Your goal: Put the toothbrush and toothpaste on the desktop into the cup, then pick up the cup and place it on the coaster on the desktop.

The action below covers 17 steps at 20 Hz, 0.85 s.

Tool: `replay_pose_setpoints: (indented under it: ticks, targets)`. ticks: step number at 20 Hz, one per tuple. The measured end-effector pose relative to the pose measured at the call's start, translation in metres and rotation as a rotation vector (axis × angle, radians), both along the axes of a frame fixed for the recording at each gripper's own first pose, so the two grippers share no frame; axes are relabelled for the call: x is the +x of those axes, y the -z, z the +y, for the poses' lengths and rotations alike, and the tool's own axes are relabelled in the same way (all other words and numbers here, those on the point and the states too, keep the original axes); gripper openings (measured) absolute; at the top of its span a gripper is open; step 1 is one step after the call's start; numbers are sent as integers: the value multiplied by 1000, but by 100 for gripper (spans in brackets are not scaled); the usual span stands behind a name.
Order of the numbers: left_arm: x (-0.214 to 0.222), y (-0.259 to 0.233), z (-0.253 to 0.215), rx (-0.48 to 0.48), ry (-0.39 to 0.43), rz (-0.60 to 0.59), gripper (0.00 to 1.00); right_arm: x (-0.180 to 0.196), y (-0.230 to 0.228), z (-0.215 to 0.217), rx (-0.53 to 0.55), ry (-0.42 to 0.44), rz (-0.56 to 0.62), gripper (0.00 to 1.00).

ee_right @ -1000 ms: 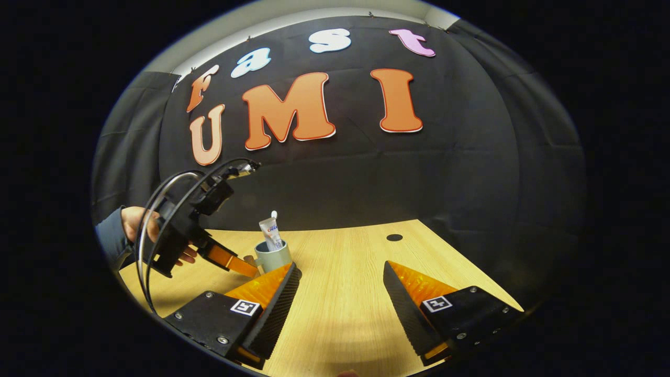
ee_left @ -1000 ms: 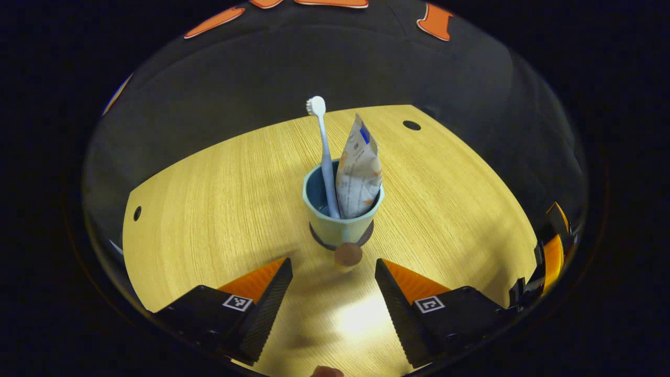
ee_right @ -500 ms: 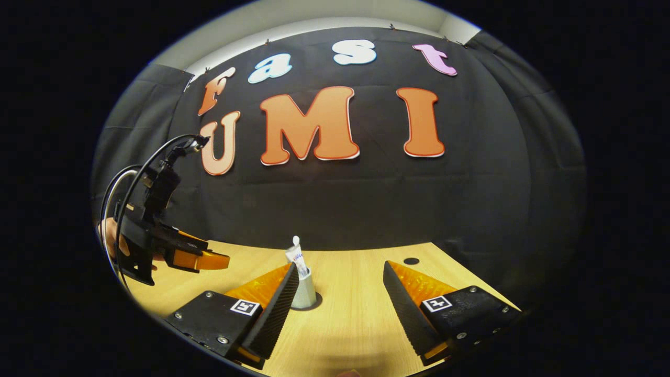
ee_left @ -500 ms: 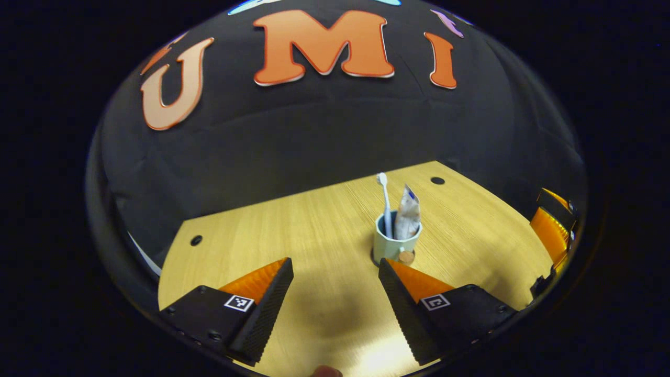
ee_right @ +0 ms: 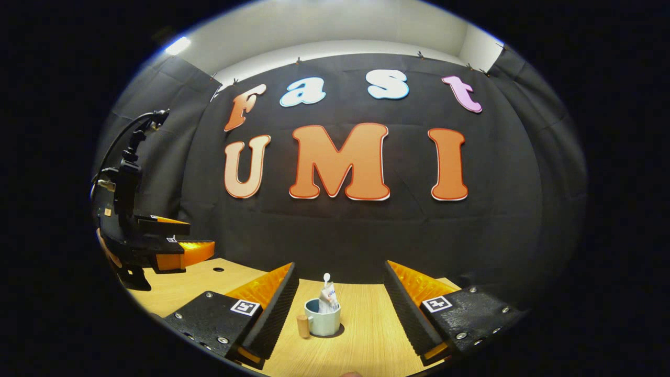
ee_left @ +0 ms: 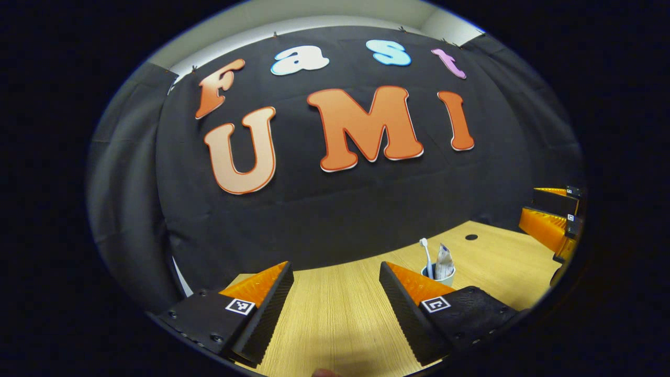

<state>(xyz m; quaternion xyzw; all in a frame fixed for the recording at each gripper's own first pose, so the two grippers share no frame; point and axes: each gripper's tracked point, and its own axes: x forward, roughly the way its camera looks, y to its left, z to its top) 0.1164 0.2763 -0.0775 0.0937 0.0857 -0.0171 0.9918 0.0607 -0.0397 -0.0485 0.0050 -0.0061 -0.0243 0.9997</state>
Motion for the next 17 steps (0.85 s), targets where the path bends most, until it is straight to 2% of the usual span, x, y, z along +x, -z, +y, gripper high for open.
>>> replay_pose_setpoints:
  ticks: [4,9,17]
  targets:
    - [-17,-18,7,3,-30,-105,100,1,-14,23,-31,-33,-65,97]
    - [-32,-23,20,-90,-55,-162,99,-5,-17,37,-69,-43,-81,96]
    - [-30,11,22,-195,-61,-107,99,-9,-2,40,-72,-28,-38,96]
